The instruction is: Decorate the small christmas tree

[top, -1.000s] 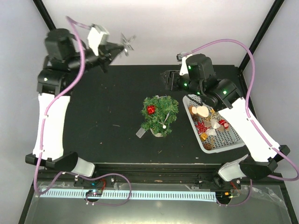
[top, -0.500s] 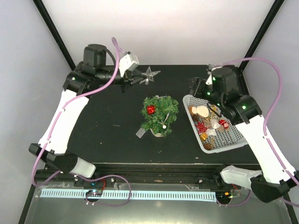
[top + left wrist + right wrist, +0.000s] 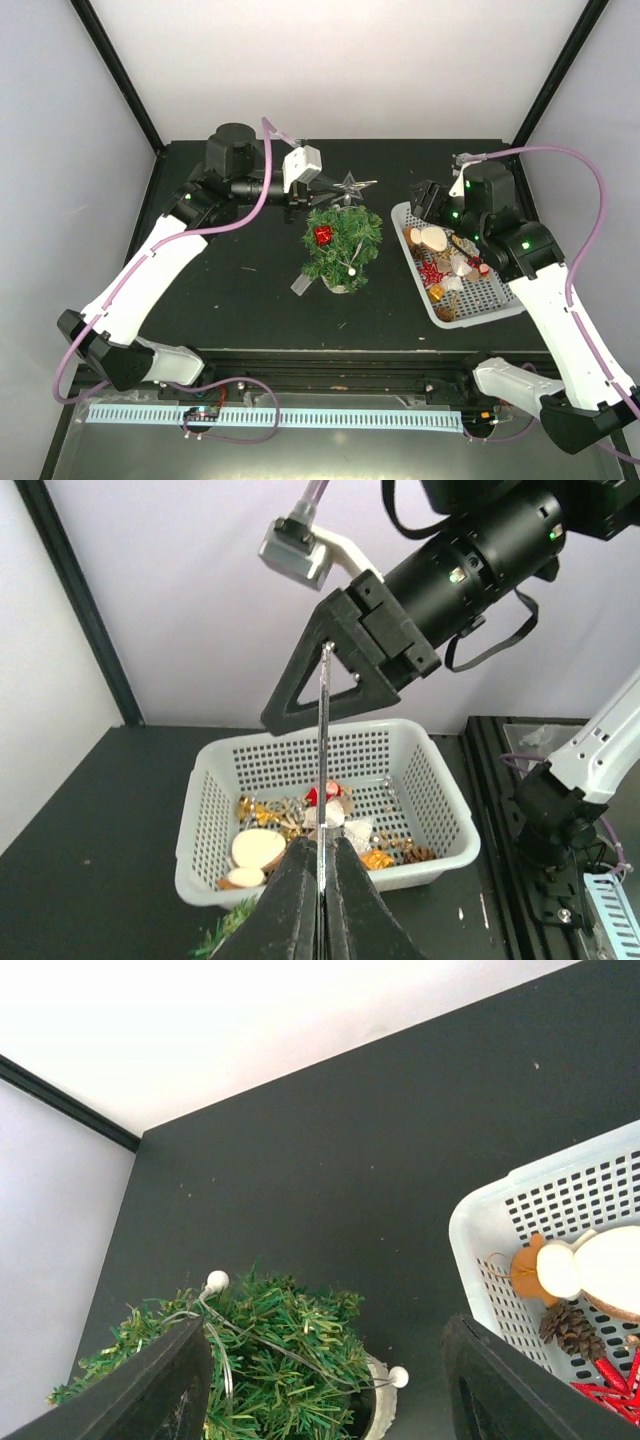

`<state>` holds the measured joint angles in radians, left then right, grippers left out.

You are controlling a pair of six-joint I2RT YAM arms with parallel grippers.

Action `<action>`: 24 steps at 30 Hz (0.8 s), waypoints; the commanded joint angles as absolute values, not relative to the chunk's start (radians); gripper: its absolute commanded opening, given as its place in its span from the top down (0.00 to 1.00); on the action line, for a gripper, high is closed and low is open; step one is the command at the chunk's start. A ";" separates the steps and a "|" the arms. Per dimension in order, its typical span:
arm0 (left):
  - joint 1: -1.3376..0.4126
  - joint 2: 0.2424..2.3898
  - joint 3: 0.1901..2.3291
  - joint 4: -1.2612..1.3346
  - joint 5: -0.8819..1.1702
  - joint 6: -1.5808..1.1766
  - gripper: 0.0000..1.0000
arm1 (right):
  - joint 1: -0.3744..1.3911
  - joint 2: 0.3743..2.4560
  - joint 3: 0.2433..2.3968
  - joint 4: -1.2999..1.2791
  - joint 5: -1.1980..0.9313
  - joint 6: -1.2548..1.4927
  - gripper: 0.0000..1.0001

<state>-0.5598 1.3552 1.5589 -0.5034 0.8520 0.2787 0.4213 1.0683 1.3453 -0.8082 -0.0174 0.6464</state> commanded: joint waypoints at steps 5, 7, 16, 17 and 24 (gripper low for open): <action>-0.594 1.372 1.528 -0.369 0.830 0.286 0.98 | 0.402 1.029 1.324 -0.800 -0.037 0.645 0.35; -0.594 1.379 1.528 -0.364 0.829 0.283 0.98 | 0.399 1.028 1.320 -0.801 -0.039 0.644 0.35; -0.594 1.377 1.497 -0.365 0.821 0.295 0.98 | 0.390 1.017 1.291 -0.793 -0.049 0.652 0.36; -0.595 1.375 1.494 -0.365 0.819 0.297 0.98 | 0.390 1.017 1.289 -0.792 -0.050 0.652 0.36; -0.593 1.353 1.440 -0.357 0.808 0.308 0.98 | 0.387 1.013 1.282 -0.796 -0.057 0.655 0.36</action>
